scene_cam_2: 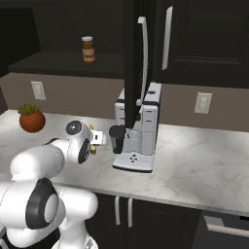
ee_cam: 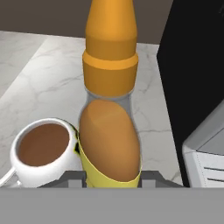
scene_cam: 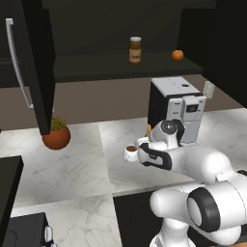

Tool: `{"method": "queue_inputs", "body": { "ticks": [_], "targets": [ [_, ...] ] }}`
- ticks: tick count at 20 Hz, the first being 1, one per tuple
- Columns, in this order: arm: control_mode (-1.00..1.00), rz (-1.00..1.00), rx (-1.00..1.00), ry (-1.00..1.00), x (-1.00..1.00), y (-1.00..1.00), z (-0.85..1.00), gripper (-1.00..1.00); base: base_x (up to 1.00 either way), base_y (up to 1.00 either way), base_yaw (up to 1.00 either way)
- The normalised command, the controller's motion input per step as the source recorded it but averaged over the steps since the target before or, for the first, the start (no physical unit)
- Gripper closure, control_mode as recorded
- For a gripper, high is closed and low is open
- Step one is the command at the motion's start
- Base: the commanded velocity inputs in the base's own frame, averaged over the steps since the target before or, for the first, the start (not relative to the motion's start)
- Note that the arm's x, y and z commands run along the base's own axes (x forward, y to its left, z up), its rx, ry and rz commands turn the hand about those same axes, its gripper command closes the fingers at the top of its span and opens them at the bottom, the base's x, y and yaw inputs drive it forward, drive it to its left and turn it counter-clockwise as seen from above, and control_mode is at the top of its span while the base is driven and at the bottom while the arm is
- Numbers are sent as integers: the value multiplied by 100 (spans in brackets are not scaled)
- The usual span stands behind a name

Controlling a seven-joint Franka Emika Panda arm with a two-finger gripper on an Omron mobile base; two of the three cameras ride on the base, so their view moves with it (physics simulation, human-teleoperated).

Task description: Pick the cinnamon and honey bottle from the cabinet and place them next to the mug.

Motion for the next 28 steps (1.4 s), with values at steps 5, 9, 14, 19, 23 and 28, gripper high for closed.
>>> {"method": "queue_inputs", "body": {
  "ticks": [5,9,14,19,23,28],
  "targets": [
    [-100,-1,0,-1,0,-1,-12,100,0,0,0],
    [-100,-1,0,-4,0,0,-28,100,0,0,0],
    [-100,-1,0,-6,0,0,-30,100,0,0,0],
    [-100,-2,0,-11,0,0,-27,100,0,0,0],
    [-100,-1,0,-11,0,0,-3,100,0,0,0],
    [-100,0,0,-5,-1,0,0,100,0,0,0]
  ]
}}
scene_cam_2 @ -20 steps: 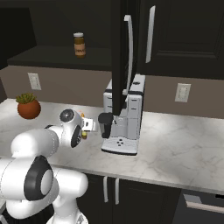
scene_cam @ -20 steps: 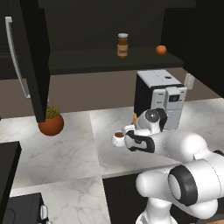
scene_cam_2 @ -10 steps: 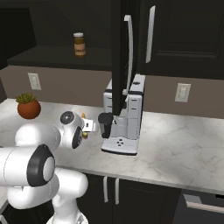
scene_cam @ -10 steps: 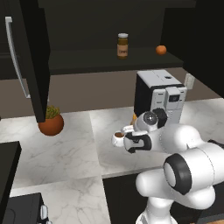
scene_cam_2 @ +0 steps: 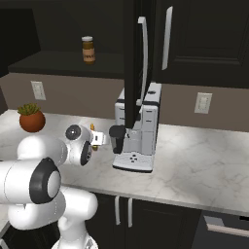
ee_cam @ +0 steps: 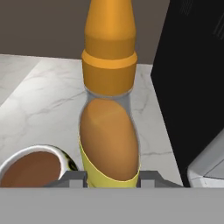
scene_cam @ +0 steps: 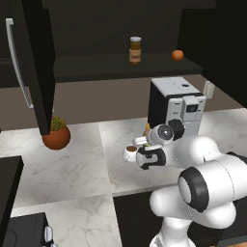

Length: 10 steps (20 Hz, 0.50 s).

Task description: Pick the cinnamon and honey bottle from the cabinet and place them next to the mug.

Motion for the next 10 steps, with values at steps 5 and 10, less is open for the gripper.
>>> {"method": "queue_inputs", "body": {
  "ticks": [5,10],
  "targets": [
    [-100,0,0,0,-11,-3,0,100,0,0,0],
    [-100,0,0,0,-4,0,0,100,0,0,0]
  ]
}}
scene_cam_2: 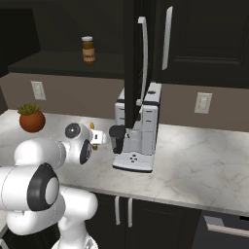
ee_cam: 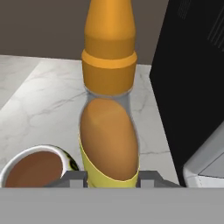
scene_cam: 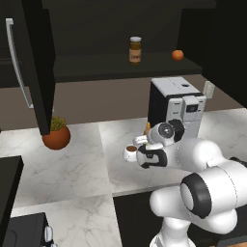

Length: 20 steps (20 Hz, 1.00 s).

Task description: Pick the cinnamon and honey bottle from the cabinet and place them next to the mug.

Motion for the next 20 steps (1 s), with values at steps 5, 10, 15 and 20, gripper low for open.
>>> {"method": "queue_inputs", "body": {
  "ticks": [5,10,15,20],
  "targets": [
    [-100,0,0,0,0,0,0,-100,0,0,0],
    [-100,0,0,0,0,0,0,-100,0,0,0],
    [-100,0,0,0,0,0,0,-100,0,0,0],
    [-100,0,0,0,0,0,0,-100,0,0,0]
  ]
}}
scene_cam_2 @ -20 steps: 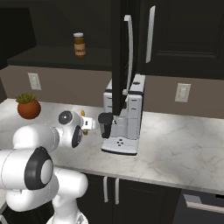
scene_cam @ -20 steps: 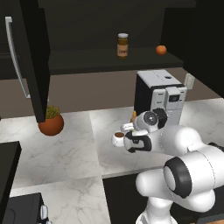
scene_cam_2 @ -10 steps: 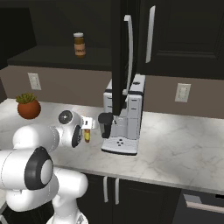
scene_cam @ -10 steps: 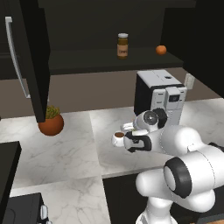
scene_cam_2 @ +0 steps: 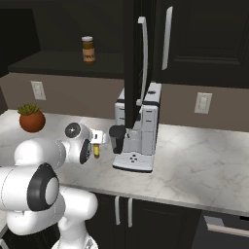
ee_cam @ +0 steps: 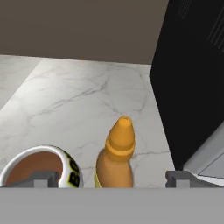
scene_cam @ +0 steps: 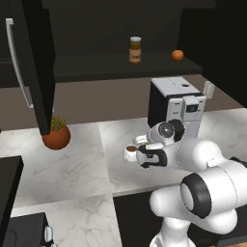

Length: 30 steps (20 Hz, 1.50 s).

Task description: Pick the cinnamon and honey bottle from the cabinet and place them next to the mug.

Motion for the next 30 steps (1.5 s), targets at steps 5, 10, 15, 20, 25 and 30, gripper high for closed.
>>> {"method": "queue_inputs", "body": {
  "ticks": [5,10,15,20,25,30],
  "targets": [
    [-100,0,0,0,0,0,11,-100,0,0,0],
    [-100,0,1,-2,-1,-4,66,-100,0,0,0],
    [-100,0,1,0,-9,-10,89,-100,0,0,0],
    [-100,0,5,4,-36,-15,90,-100,0,0,0],
    [-100,0,3,11,-46,-19,80,-100,0,0,0],
    [-100,0,0,7,-71,-5,48,-100,0,0,0]
  ]
}}
